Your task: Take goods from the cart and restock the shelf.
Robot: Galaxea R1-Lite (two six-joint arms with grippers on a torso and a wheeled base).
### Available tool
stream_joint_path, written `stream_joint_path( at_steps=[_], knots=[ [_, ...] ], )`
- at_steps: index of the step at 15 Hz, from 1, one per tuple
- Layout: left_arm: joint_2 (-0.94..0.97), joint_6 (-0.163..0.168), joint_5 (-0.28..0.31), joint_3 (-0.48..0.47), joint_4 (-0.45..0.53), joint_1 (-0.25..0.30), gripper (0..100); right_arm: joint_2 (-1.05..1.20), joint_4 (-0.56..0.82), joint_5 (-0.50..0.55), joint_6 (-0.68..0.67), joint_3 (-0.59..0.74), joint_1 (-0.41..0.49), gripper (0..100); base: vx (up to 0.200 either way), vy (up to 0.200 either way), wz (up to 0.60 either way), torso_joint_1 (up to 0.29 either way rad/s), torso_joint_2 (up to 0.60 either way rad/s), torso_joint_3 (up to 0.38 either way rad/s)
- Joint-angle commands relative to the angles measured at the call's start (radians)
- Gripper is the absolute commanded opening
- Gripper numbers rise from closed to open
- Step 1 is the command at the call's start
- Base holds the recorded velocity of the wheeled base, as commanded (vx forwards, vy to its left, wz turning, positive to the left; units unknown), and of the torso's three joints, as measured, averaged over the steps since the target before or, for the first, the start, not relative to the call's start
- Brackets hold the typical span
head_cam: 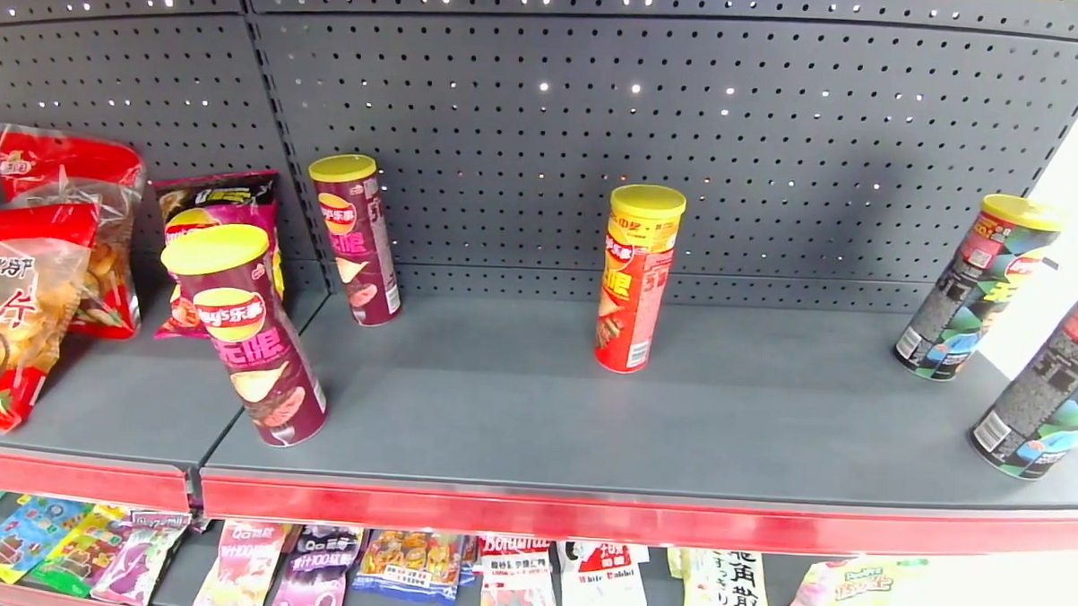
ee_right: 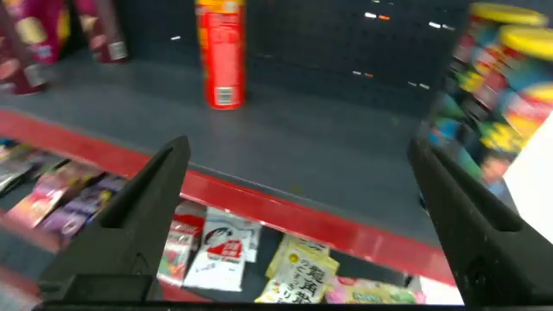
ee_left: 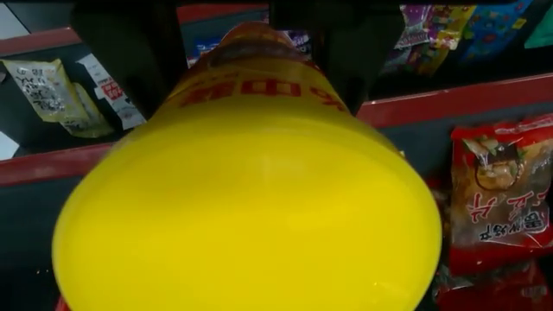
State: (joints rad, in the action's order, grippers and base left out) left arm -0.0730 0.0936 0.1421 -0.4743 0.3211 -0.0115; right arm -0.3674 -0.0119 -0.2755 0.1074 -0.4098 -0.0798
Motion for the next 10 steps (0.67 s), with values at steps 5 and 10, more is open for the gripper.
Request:
stream_joint_path(
  at_steps=[5, 10],
  knots=[
    [-0.082, 0.000, -0.016, 0.000, 0.000, 0.002, 0, -0.717, -0.014, 0.007, 0.106, -0.414, -0.178, 100, 0.000, 0.000, 0.00, 0.000, 0.00, 0.000],
    [-0.103, -0.002, -0.024, 0.006, -0.002, 0.001, 0, -1.030, -0.140, 0.009, 0.100, -0.515, -0.305, 100, 0.000, 0.000, 0.00, 0.000, 0.00, 0.000]
  ],
)
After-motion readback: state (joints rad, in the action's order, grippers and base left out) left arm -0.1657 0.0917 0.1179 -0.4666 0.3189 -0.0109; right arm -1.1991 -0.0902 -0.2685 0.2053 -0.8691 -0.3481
